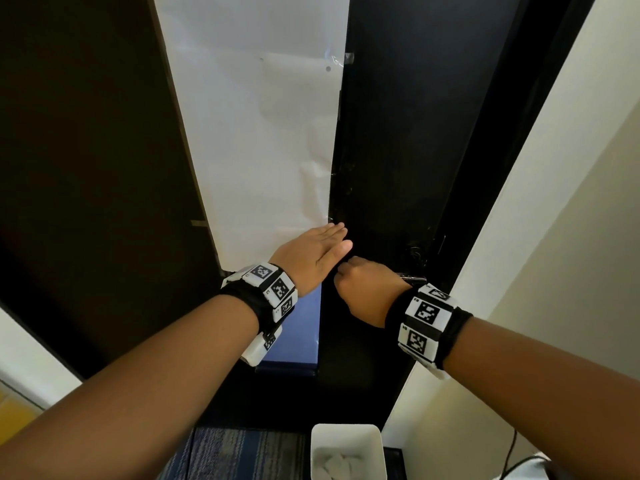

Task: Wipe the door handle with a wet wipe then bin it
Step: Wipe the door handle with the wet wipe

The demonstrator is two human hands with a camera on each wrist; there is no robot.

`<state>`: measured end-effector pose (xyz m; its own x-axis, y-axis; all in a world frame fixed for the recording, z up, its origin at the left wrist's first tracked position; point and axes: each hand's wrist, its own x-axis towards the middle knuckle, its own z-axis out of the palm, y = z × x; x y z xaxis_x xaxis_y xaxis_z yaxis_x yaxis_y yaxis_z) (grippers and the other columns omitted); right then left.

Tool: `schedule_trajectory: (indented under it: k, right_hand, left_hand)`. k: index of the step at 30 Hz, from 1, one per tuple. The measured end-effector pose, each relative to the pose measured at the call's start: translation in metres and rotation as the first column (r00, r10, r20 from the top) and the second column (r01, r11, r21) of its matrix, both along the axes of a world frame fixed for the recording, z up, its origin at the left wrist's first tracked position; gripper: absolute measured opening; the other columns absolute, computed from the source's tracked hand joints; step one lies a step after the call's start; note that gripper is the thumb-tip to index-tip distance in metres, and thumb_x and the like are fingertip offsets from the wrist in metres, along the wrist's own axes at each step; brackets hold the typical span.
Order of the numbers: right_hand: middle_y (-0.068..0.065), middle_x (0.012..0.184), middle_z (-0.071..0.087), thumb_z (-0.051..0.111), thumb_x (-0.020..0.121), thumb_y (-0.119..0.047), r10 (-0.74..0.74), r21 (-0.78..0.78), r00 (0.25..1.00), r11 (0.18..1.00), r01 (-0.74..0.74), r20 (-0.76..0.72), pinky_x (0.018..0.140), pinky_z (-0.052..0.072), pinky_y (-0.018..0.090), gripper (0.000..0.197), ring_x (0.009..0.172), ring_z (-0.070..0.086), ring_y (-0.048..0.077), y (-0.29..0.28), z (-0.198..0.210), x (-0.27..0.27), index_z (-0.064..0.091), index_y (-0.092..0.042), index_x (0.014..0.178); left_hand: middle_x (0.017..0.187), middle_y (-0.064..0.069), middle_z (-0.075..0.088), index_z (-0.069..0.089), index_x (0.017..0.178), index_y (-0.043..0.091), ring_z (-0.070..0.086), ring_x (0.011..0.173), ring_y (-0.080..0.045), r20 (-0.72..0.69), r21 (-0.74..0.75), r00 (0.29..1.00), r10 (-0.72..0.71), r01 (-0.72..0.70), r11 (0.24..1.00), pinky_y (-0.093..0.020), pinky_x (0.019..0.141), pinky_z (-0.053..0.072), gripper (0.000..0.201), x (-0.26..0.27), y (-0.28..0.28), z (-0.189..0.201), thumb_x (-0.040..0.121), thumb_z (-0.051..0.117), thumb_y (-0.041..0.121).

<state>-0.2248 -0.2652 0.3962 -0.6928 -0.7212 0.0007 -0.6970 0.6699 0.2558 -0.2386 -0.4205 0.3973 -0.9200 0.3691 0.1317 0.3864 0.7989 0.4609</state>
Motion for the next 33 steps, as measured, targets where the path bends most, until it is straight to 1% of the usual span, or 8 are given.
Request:
schedule_trajectory:
  k: [3,6,12,18,24,27,31,33]
  right_hand:
    - [0.013,0.109,0.062,0.045,0.096,-0.016,0.042,0.127,0.998,0.991,-0.037,-0.036,0.094,0.041,0.034,0.026,0.1,0.056,0.027,-0.001,0.001,0.001,0.063,-0.003,0.11]
    - [0.015,0.108,0.064,0.044,0.096,-0.014,0.078,0.158,0.996,0.985,-0.07,-0.046,0.104,0.04,0.041,0.027,0.102,0.056,0.03,-0.001,-0.003,0.0,0.064,-0.001,0.109]
    - [0.016,0.106,0.065,0.043,0.096,-0.012,0.122,0.163,0.99,0.981,-0.109,-0.067,0.107,0.038,0.043,0.027,0.102,0.057,0.031,0.002,-0.006,0.004,0.065,0.0,0.106]
    - [0.018,0.107,0.066,0.043,0.097,-0.012,0.159,0.19,0.983,0.972,-0.14,-0.089,0.112,0.033,0.044,0.028,0.106,0.058,0.033,0.006,-0.009,0.014,0.065,0.001,0.106]
    - [0.017,0.108,0.064,0.043,0.095,-0.01,0.135,0.152,0.99,0.98,-0.128,-0.031,0.109,0.037,0.041,0.027,0.104,0.058,0.032,0.019,-0.016,0.027,0.064,0.0,0.108]
    - [0.014,0.112,0.062,0.044,0.094,-0.01,0.066,0.114,0.998,0.991,-0.068,0.023,0.11,0.036,0.039,0.028,0.107,0.057,0.029,0.035,-0.012,0.035,0.062,-0.003,0.113]
    - [0.009,0.113,0.059,0.048,0.089,-0.009,-0.123,-0.089,0.978,0.986,0.14,0.168,0.088,0.05,0.033,0.029,0.104,0.057,0.025,0.053,-0.004,0.046,0.06,-0.008,0.115]
    - [0.008,0.117,0.059,0.05,0.089,-0.007,-0.187,-0.201,0.957,0.952,0.233,0.223,0.091,0.05,0.033,0.033,0.109,0.056,0.025,0.06,-0.002,0.05,0.06,-0.01,0.12]
  left_hand:
    - [0.159,0.005,0.021,0.026,0.148,0.019,0.011,0.146,-0.005,0.002,-0.002,1.0,0.0,0.0,1.0,-0.03,0.12,0.01,0.057,0.0,0.0,0.0,0.099,0.017,0.048]
    - [0.159,0.005,0.021,0.026,0.148,0.019,0.011,0.146,-0.005,0.016,0.003,1.0,-0.001,0.001,1.0,-0.028,0.12,0.009,0.057,0.001,0.0,0.002,0.099,0.017,0.047]
    - [0.159,0.005,0.019,0.024,0.149,0.018,0.009,0.146,-0.004,0.017,-0.019,1.0,-0.005,0.005,1.0,-0.026,0.119,0.006,0.056,0.003,-0.001,0.003,0.1,0.018,0.044]
    - [0.159,0.003,0.02,0.023,0.149,0.017,0.009,0.146,-0.005,0.024,-0.013,1.0,-0.009,0.01,1.0,-0.03,0.121,0.006,0.056,0.001,-0.001,0.002,0.1,0.018,0.044]
    - [0.159,0.006,0.019,0.025,0.148,0.02,0.006,0.146,-0.004,-0.002,-0.014,1.0,-0.01,0.01,1.0,-0.03,0.12,0.006,0.057,0.006,-0.003,-0.001,0.099,0.02,0.049]
    - [0.159,0.006,0.018,0.025,0.148,0.022,0.004,0.146,-0.004,-0.022,-0.03,1.0,-0.014,0.013,0.999,-0.032,0.121,0.007,0.058,0.012,-0.004,0.0,0.098,0.022,0.05]
    - [0.159,0.005,0.018,0.027,0.148,0.021,0.006,0.147,-0.007,-0.023,-0.02,1.0,-0.003,0.003,1.0,-0.033,0.12,0.009,0.058,0.027,0.001,0.004,0.098,0.025,0.05]
    - [0.159,0.003,0.021,0.03,0.147,0.021,0.009,0.147,-0.009,-0.015,-0.014,1.0,0.011,-0.011,1.0,-0.032,0.118,0.011,0.057,0.035,0.006,0.007,0.098,0.027,0.049]
